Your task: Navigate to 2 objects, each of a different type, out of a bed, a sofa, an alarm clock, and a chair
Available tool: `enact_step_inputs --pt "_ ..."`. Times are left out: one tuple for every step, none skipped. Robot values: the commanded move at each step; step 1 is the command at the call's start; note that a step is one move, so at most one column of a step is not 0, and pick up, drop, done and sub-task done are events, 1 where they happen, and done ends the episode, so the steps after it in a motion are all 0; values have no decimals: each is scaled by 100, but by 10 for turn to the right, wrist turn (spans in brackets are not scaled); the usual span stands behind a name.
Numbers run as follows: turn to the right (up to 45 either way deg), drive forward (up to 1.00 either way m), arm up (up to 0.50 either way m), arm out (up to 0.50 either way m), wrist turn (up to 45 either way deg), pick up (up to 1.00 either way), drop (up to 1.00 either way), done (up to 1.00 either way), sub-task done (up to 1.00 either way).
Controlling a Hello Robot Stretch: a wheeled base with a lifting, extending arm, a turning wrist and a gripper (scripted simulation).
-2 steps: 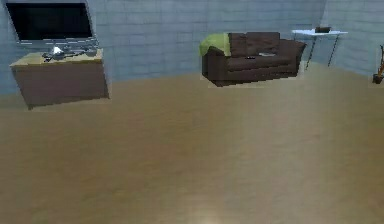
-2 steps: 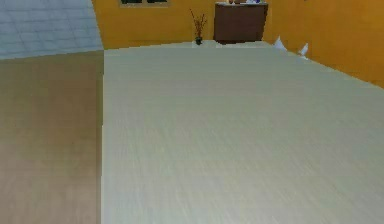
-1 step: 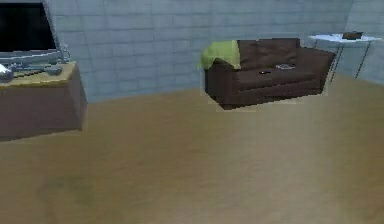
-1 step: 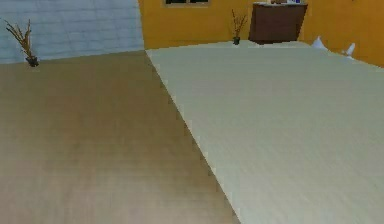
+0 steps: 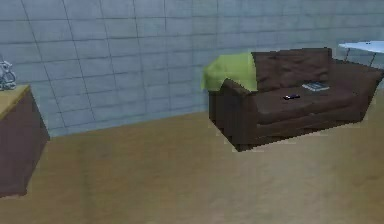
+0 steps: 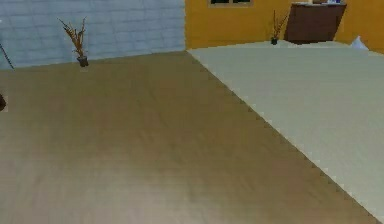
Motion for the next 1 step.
enact_step_inputs --pt "30 0 0 0 0 0 0 0 0"
